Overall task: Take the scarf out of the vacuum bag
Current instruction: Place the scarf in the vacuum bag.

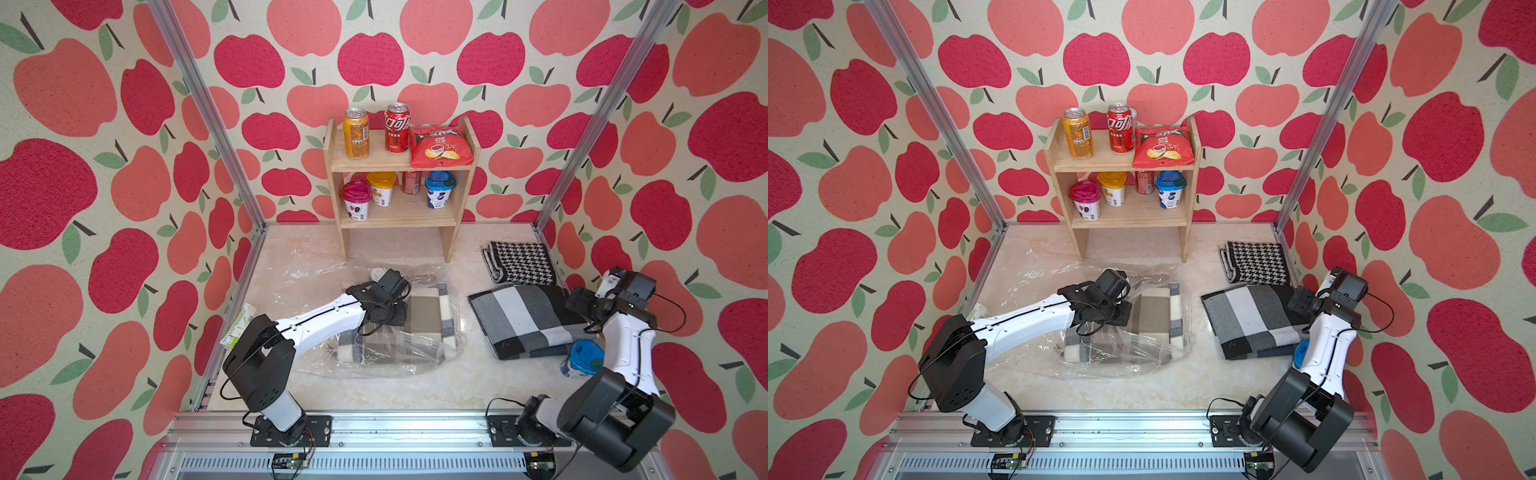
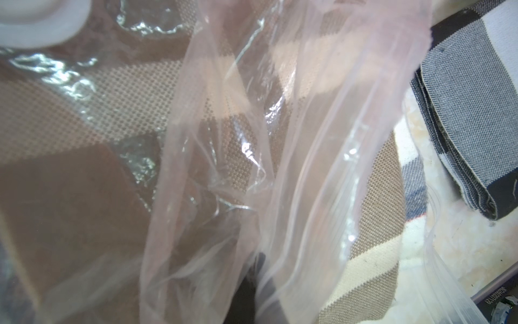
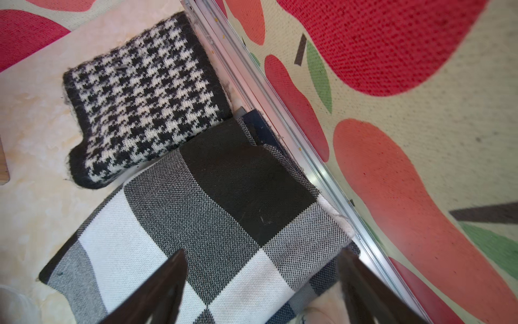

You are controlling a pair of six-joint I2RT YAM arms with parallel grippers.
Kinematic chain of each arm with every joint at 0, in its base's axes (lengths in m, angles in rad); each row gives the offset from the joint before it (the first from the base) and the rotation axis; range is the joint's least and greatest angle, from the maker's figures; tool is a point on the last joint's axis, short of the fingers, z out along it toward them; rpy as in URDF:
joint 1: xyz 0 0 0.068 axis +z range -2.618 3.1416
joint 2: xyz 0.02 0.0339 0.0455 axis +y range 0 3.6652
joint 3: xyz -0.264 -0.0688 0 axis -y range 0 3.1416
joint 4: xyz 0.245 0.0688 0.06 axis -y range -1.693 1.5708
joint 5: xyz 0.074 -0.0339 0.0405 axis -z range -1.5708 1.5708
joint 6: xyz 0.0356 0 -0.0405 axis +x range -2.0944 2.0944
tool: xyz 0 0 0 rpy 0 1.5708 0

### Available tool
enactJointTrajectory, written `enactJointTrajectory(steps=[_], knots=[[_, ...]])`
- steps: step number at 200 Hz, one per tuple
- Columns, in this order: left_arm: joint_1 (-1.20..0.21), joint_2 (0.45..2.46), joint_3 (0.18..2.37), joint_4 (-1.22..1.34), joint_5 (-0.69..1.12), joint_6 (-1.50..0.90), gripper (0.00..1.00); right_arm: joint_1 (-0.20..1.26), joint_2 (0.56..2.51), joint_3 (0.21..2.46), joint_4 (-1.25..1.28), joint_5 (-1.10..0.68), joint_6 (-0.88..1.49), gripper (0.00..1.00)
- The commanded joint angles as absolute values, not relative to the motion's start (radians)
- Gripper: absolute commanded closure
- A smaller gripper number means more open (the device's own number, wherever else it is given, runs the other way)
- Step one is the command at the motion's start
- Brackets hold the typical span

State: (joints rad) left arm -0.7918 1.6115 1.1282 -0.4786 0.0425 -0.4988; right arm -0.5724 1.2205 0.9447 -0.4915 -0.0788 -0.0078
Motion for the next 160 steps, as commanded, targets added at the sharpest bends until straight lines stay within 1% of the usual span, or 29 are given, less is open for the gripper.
enactJointTrajectory(steps=[1, 91, 108, 160], knots=[[-0.790, 1.611, 1.111, -0.487, 0.047, -0.492, 1.00, -0.577, 1.204, 0.942, -0.476, -0.097, 0.009, 0.00], [-0.791, 1.606, 1.104, -0.472, 0.058, -0.491, 1.00, -0.571, 1.208, 0.948, -0.459, -0.161, 0.061, 0.00], [-0.791, 1.607, 1.103, -0.469, 0.058, -0.491, 1.00, -0.541, 1.216, 0.951, -0.454, -0.164, 0.078, 0.00], [-0.791, 1.594, 1.098, -0.469, 0.055, -0.488, 1.00, -0.369, 1.199, 0.909, -0.404, -0.152, 0.126, 0.00]])
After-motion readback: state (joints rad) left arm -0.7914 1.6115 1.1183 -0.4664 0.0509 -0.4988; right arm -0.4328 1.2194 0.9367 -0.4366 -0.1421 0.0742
